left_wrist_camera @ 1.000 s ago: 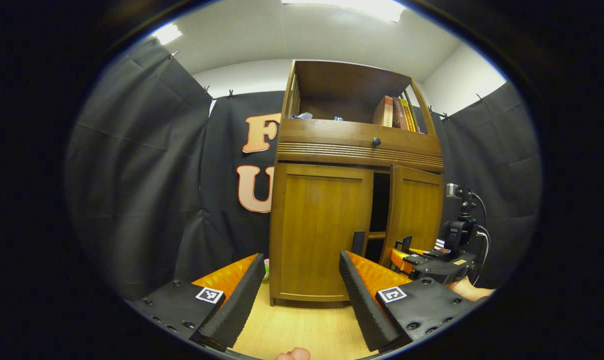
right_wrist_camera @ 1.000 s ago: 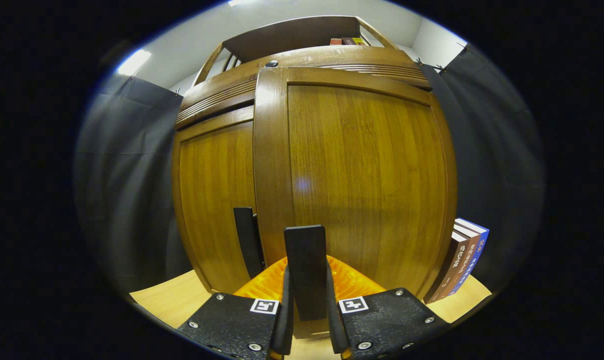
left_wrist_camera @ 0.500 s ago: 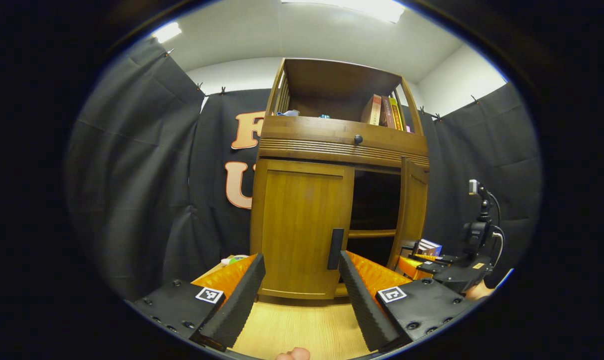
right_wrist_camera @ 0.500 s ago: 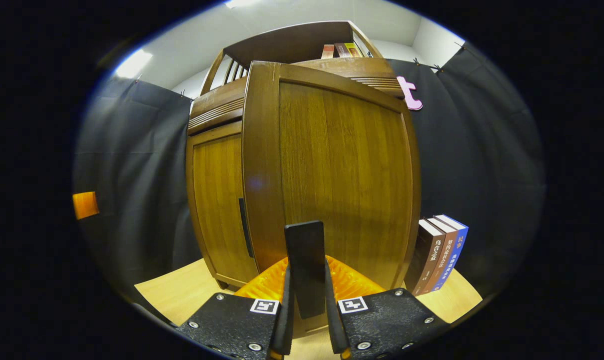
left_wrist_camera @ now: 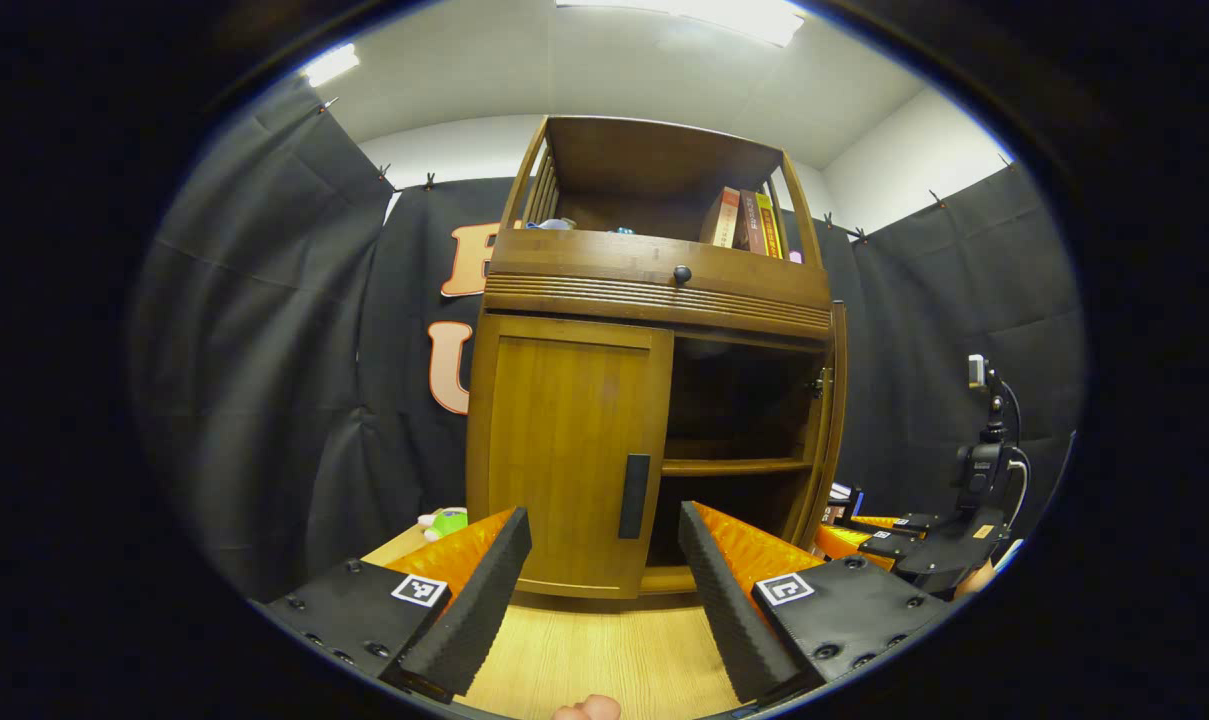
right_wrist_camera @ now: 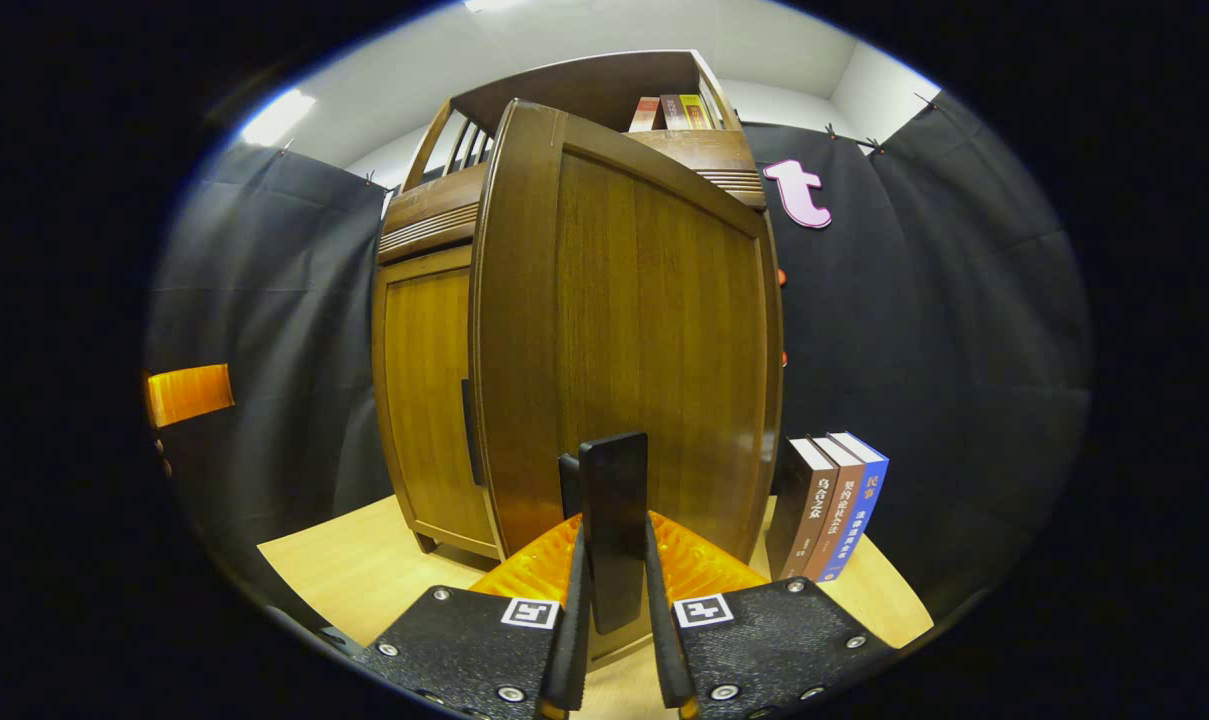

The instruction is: Open the right door of the double-door shoe cabinet with the right hand, and open the left door with the left hand.

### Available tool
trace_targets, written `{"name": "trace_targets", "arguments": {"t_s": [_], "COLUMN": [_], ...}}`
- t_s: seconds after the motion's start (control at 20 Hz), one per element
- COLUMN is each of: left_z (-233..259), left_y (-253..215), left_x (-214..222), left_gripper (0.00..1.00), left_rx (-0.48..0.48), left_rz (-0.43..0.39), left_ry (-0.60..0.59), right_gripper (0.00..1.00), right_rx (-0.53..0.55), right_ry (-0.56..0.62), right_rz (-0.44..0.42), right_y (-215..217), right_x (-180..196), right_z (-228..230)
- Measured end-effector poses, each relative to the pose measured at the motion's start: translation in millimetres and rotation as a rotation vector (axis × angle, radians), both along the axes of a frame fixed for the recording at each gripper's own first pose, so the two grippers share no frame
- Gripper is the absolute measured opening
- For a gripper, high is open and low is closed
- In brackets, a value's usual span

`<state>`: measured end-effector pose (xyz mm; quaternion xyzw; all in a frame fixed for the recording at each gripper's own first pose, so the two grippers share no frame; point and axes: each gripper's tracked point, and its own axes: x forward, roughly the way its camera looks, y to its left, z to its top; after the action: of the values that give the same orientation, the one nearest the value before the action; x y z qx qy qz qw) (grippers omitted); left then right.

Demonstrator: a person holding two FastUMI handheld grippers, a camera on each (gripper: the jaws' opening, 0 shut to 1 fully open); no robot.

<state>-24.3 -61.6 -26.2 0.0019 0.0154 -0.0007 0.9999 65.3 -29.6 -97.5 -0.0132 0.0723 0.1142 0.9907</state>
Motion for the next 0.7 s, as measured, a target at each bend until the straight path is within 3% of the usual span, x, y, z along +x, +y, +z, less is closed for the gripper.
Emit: {"name": "trace_targets", "arguments": {"t_s": [0.15,0.2,0.25,0.35,0.4,0.45,0.5,0.6,0.7], "left_z": [-1.4,-1.3,-2.1,-4.1,-4.8,-6.2,-6.8,-6.9,-7.1], "left_y": [-11.2,-14.8,-17.6,-23.1,-26.9,-30.3,-33.5,-38.1,-41.0], "left_x": [-0.1,0.1,0.3,1.4,1.3,1.6,1.9,1.2,-0.5], "left_gripper": [0.98,0.98,0.98,0.98,0.98,0.98,0.98,0.98,0.98], "left_rx": [-0.002,-0.004,-0.007,-0.014,-0.018,-0.019,-0.017,-0.009,-0.005], "left_rz": [-0.021,-0.027,-0.032,-0.042,-0.048,-0.055,-0.060,-0.067,-0.073], "left_ry": [0.002,0.000,0.001,0.003,0.004,0.007,0.009,0.006,0.006], "right_gripper": [0.26,0.34,0.15,0.22,0.19,0.07,0.17,0.13,0.08], "right_rx": [-0.003,-0.002,-0.002,-0.004,-0.008,-0.016,-0.028,-0.059,0.005], "right_ry": [0.000,0.002,0.004,0.003,0.002,0.000,-0.005,-0.008,0.010], "right_rz": [-0.032,-0.046,-0.059,-0.092,-0.107,-0.118,-0.134,-0.189,-0.194], "right_y": [-20.3,-28.8,-36.5,-55.1,-64.3,-73.1,-84.4,-113.9,-129.7], "right_x": [-8.2,-11.3,-13.5,-16.6,-17.2,-18.9,-19.1,-19.7,-22.0], "right_z": [0.6,0.3,-0.9,1.5,2.4,2.6,1.5,1.6,0.4]}}
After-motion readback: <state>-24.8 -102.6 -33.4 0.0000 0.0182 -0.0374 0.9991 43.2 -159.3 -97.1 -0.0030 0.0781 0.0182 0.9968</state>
